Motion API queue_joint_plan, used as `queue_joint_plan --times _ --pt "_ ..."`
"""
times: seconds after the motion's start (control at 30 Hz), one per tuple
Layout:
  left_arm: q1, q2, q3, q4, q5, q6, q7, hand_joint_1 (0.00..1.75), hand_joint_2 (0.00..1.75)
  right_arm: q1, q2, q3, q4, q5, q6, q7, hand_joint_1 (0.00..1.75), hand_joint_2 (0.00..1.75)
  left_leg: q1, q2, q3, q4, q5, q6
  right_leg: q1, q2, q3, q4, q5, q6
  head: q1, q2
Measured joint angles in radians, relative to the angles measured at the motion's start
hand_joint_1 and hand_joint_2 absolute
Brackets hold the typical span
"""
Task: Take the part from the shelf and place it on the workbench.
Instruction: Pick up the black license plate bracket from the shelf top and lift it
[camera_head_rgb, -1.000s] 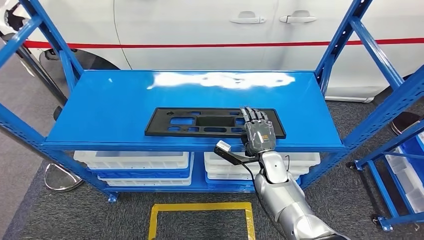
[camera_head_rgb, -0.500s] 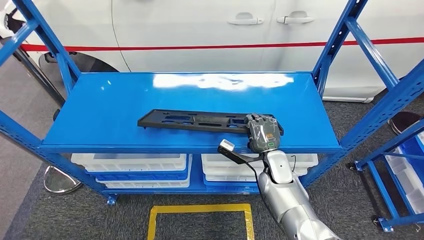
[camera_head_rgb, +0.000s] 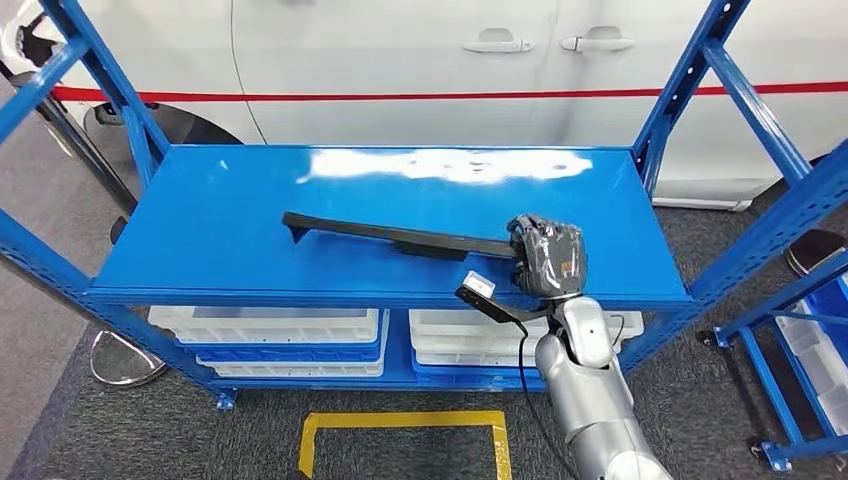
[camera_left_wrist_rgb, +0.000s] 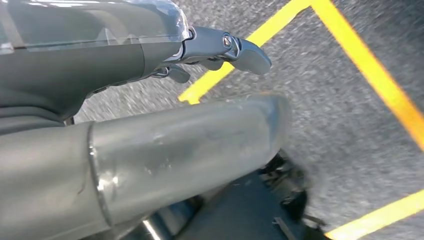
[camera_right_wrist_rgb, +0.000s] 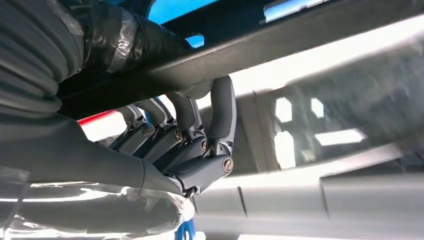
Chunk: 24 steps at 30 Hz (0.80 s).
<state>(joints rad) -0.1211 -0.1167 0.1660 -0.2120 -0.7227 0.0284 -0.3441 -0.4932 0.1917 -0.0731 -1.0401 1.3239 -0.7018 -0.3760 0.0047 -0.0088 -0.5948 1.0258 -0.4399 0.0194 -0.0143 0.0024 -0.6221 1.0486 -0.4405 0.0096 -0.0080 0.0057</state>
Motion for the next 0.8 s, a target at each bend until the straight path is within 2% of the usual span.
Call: queue_joint_plan --times 0.07,0.13,0.17,0.23,0.27,0.3,0.33,0.37,0.4,0.47,0.53,0.63,0.7,0.77,0.8 --pt "0.0 0.0 0.016 0.0 0.009 -0.004 -0.03 0.0 0.0 0.012 0.031 0.004 -0.106 -0.025 0.0 -0.064 1.75 1.75 0.0 0.001 -0.002 0.002 -0.003 -0.011 0.002 0.004 -0.003 0.0 -0.001 -0.012 0.0 0.0" --pt "0.0 0.0 0.029 0.0 0.011 -0.002 -0.049 0.0 0.0 0.02 0.056 0.04 -0.21 -0.024 0.0 -0.043 1.75 1.75 0.003 0.003 -0.01 0.023 -0.021 -0.023 0.001 0.004 -0.002 -0.004 0.0 -0.025 0.0 0.0" --pt "0.0 0.0 0.033 0.0 0.011 0.0 -0.054 0.0 0.44 0.022 0.062 0.067 -0.252 -0.02 0.0 -0.017 1.75 1.75 0.004 0.003 -0.024 0.057 -0.044 -0.027 0.0 0.003 0.0 -0.006 0.0 -0.03 -0.001 0.0" --pt "0.001 0.0 0.041 0.0 0.008 0.007 -0.058 0.0 1.31 0.025 0.065 0.118 -0.317 -0.019 0.001 0.013 1.75 1.75 0.006 0.003 -0.078 0.176 -0.106 -0.034 0.002 -0.001 0.002 -0.007 -0.001 -0.037 -0.001 0.0" --pt "0.002 0.0 0.043 0.0 0.004 0.014 -0.059 0.0 1.75 0.028 0.065 0.141 -0.344 -0.02 0.001 0.021 1.75 1.75 0.006 0.003 -0.107 0.235 -0.128 -0.036 0.004 -0.002 0.002 -0.006 -0.002 -0.038 -0.001 0.0" --pt "0.004 0.0 0.045 0.0 -0.001 0.024 -0.058 0.0 1.75 0.03 0.064 0.169 -0.368 -0.021 0.001 0.036 1.75 1.75 0.006 0.003 -0.125 0.271 -0.134 -0.036 0.006 -0.003 0.002 -0.005 -0.003 -0.04 -0.001 0.0" --pt "0.006 -0.001 0.046 0.0 -0.007 0.035 -0.057 0.0 1.75 0.028 0.061 0.203 -0.389 -0.022 0.002 0.06 1.75 1.75 0.006 0.003 -0.126 0.271 -0.121 -0.034 0.008 -0.002 0.002 -0.004 -0.004 -0.041 -0.001 0.0" --pt "0.006 -0.001 0.046 0.0 -0.013 0.045 -0.055 0.0 1.75 0.022 0.056 0.242 -0.406 -0.023 0.002 0.093 1.75 1.75 0.006 0.003 -0.109 0.233 -0.091 -0.031 0.009 -0.001 0.003 -0.002 -0.005 -0.042 -0.001 0.0" --pt "0.006 -0.002 0.047 0.0 -0.018 0.053 -0.054 0.0 1.75 0.01 0.05 0.286 -0.42 -0.023 0.003 0.132 1.75 1.75 0.005 0.003 -0.079 0.168 -0.054 -0.025 0.01 0.002 0.004 -0.001 -0.006 -0.042 -0.001 0.0" --pt "0.003 -0.004 0.049 0.0 -0.028 0.062 -0.051 0.0 1.75 -0.024 0.034 0.369 -0.44 -0.023 0.006 0.203 1.75 1.75 -0.001 0.004 -0.024 0.05 -0.009 -0.012 0.014 0.005 0.003 0.001 -0.007 -0.039 -0.001 0.0" --pt "0.001 -0.007 0.051 0.0 -0.034 0.059 -0.04 0.0 1.75 -0.056 0.013 0.44 -0.451 -0.027 0.015 0.251 1.75 1.75 -0.007 0.003 -0.006 0.009 -0.005 -0.004 0.014 0.005 0.001 -0.001 -0.006 -0.03 -0.001 0.0" --pt "0.006 -0.013 0.057 0.0 -0.025 0.031 -0.014 0.0 1.75 -0.091 -0.01 0.513 -0.456 -0.037 0.03 0.278 1.75 1.75 -0.002 0.003 0.001 -0.011 0.006 0.008 0.013 0.003 0.0 0.007 -0.013 -0.013 -0.001 0.0" --pt "0.008 -0.017 0.065 0.0 -0.015 0.013 -0.006 0.0 1.75 -0.114 -0.026 0.549 -0.456 -0.041 0.037 0.284 1.75 1.75 0.003 0.005 0.006 -0.021 0.013 0.016 0.012 0.003 -0.035 0.081 -0.059 -0.005 0.0 0.0" --pt "0.01 -0.019 0.071 0.0 -0.013 0.002 -0.004 0.0 1.75 -0.126 -0.04 0.575 -0.455 -0.046 0.042 0.29 1.75 1.75 0.003 0.005 0.005 -0.021 0.013 0.021 0.009 0.003 -0.095 0.204 -0.116 0.001 -0.001 0.0" --pt "0.011 -0.019 0.072 0.0 -0.019 0.001 -0.004 0.0 1.75 -0.128 -0.046 0.584 -0.453 -0.05 0.046 0.293 1.75 1.75 0.003 0.005 0.005 -0.02 0.012 0.021 0.007 0.002 -0.116 0.245 -0.124 0.003 0.0 0.0"
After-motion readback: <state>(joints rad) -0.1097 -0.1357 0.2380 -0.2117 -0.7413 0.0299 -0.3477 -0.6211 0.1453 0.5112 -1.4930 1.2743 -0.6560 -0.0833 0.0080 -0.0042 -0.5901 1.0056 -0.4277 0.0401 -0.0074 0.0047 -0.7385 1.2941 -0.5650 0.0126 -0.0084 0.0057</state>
